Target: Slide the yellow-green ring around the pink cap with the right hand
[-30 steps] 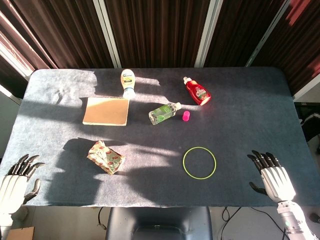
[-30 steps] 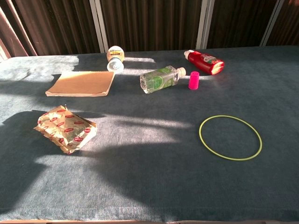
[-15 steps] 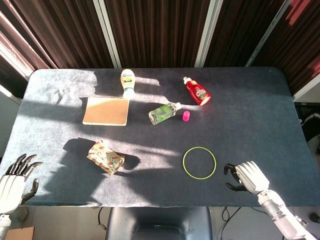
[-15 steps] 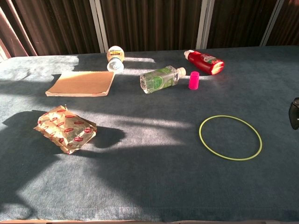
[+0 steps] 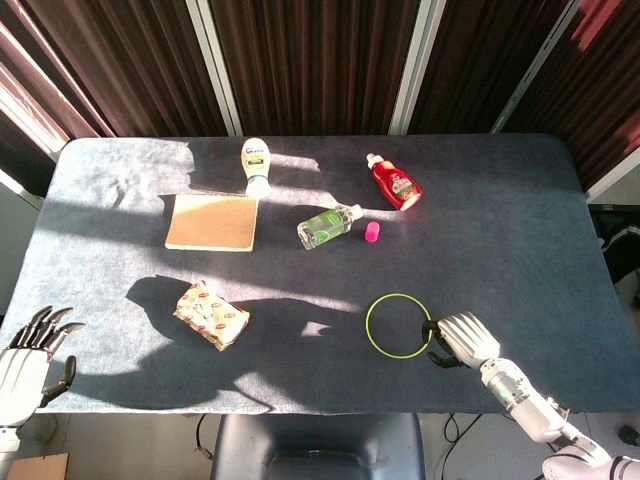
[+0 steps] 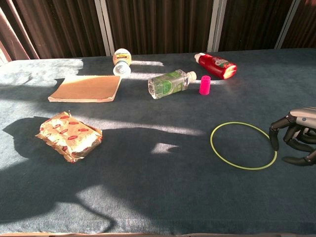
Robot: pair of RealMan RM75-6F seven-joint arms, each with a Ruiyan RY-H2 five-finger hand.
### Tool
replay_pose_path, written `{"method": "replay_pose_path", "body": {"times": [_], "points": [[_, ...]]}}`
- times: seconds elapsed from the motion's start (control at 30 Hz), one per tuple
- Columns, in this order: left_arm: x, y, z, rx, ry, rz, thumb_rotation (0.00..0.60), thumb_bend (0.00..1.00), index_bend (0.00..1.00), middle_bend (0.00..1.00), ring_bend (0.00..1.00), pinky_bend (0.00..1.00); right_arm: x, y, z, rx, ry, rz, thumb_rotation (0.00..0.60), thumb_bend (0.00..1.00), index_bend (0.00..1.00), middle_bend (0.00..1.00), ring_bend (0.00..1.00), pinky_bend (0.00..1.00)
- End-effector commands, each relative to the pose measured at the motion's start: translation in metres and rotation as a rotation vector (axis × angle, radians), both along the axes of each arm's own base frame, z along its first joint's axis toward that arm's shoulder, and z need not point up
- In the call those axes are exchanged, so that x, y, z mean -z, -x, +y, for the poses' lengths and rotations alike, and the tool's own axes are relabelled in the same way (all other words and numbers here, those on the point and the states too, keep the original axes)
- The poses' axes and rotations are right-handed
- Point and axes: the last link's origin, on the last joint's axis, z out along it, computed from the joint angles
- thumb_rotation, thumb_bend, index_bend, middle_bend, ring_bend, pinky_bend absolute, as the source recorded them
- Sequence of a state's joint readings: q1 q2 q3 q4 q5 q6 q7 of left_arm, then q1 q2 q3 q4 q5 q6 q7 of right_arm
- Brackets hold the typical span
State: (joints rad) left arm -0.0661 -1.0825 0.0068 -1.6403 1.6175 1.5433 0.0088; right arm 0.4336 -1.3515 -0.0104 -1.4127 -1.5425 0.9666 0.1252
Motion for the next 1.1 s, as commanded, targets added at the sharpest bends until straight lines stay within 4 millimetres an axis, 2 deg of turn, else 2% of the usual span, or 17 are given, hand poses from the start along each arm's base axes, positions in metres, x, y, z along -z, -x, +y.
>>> {"method": "replay_pose_path", "body": {"times": [0.03, 0.37, 0.77, 0.97, 1.1], "points": [[0.000, 0.000, 0.000, 0.002, 0.000, 0.000, 0.600, 0.53, 0.27, 0.13, 0.07, 0.24, 0.005, 0.000, -0.002, 0.000, -0.007, 0.009, 0.600, 0.42, 0.63, 0.96, 1.00, 1.00], [-0.001, 0.001, 0.001, -0.002, -0.004, -0.005, 0.600, 0.53, 0.27, 0.13, 0.07, 0.24, 0.020, 0.003, -0.009, 0.027, -0.030, 0.010, 0.600, 0.43, 0.63, 0.96, 1.00, 1.00], [-0.002, 0.000, 0.000, 0.004, -0.004, -0.010, 0.600, 0.53, 0.27, 0.13, 0.07, 0.24, 0.025, 0.006, -0.009, 0.025, -0.041, 0.027, 0.600, 0.44, 0.65, 0.96, 1.00, 1.00], [-0.002, 0.001, 0.000, 0.004, -0.005, -0.012, 0.600, 0.53, 0.27, 0.13, 0.07, 0.24, 0.025, 0.009, -0.010, 0.025, -0.036, 0.040, 0.600, 0.54, 0.75, 0.96, 1.00, 1.00], [-0.002, 0.001, -0.001, 0.005, -0.005, -0.012, 0.600, 0.53, 0.27, 0.13, 0.07, 0.24, 0.023, 0.009, -0.011, 0.028, -0.022, 0.039, 0.600, 0.56, 0.82, 0.96, 1.00, 1.00]]}}
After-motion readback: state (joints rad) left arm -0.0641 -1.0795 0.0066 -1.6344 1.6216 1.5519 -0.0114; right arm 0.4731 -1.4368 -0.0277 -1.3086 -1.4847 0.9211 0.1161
